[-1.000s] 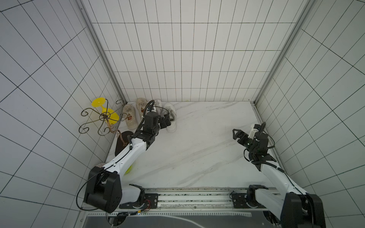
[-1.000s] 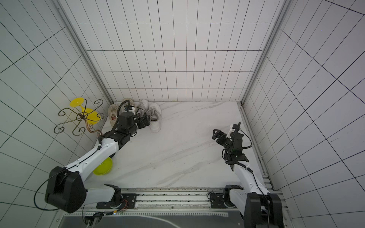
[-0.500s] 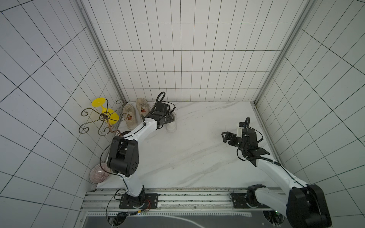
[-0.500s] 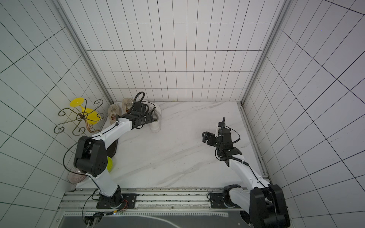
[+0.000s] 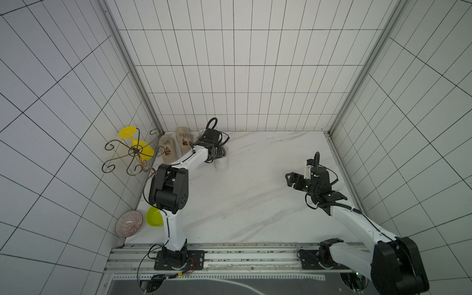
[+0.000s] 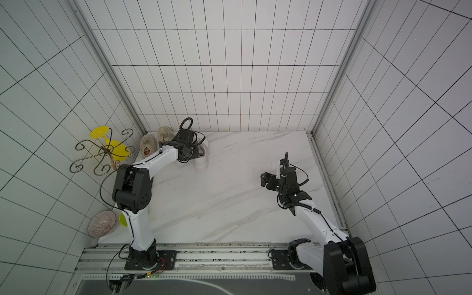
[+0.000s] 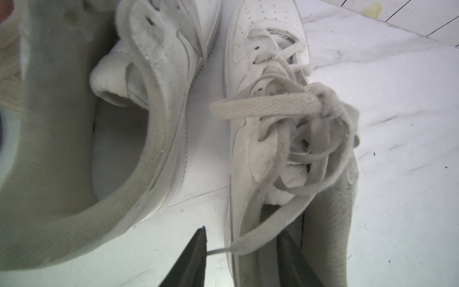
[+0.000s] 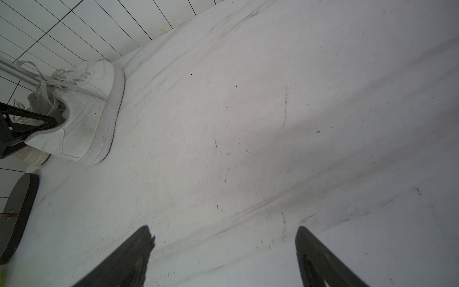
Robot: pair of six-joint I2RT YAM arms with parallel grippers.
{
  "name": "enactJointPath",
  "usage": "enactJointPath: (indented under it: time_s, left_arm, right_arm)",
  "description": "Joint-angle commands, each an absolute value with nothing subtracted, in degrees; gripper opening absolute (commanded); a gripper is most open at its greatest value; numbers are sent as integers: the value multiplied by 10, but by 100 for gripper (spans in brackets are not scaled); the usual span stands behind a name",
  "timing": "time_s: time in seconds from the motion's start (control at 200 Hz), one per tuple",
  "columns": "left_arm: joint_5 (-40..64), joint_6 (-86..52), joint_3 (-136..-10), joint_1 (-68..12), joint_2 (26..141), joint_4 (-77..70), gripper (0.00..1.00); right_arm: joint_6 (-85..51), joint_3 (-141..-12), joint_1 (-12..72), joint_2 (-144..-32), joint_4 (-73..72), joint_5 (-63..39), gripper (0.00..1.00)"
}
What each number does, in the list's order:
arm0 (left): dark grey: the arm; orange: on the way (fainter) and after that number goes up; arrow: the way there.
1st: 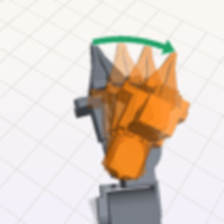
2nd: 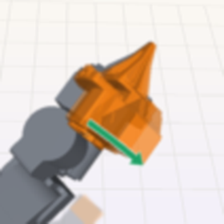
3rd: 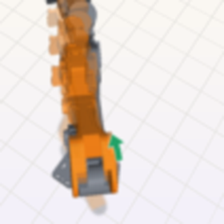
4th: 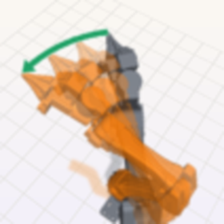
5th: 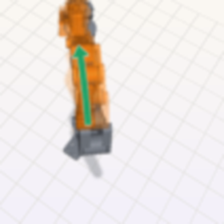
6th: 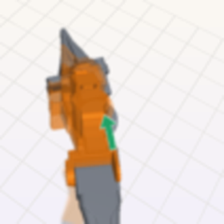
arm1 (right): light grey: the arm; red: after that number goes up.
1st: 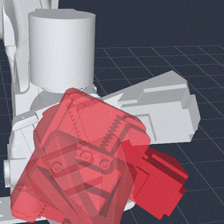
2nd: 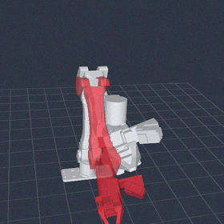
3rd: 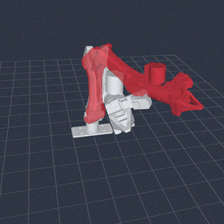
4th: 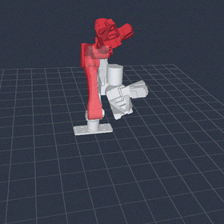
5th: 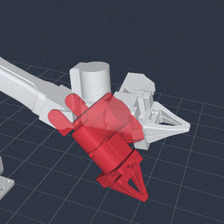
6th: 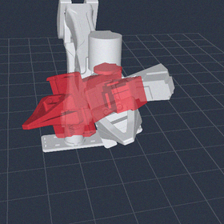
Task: Remove the insole from the shoe
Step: Move the shoe to the center of the board.
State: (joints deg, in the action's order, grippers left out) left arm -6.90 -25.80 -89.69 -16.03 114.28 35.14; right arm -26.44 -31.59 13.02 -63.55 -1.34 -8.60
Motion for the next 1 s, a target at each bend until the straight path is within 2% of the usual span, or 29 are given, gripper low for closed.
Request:
enactJointPath:
  time_s: [0.0, 0.11, 0.205, 0.41, 0.76, 1.0]
  left_arm:
    - [-55, -255, -920, -167, 1173, 379, 37]
    - [-56, -249, -936, -171, 1191, 387, 29]
    - [-59, -244, -946, -177, 1198, 399, 18]
    - [-52, -230, -908, -205, 1157, 380, 1]
    - [-61, -232, -746, -318, 1009, 329, 0]
    - [-52, -220, -646, -385, 923, 288, 1]
  right_arm:
    - [-258, -369, 138, -625, 5, -76, 90]
    - [-258, -368, 141, -618, 10, -71, 89]
    - [-258, -368, 142, -612, 18, -66, 89]
    - [-255, -367, 148, -603, 30, -57, 89]
    - [-241, -354, 195, -625, 4, -76, 89]
    - [-221, -347, 261, -645, -41, -128, 83]
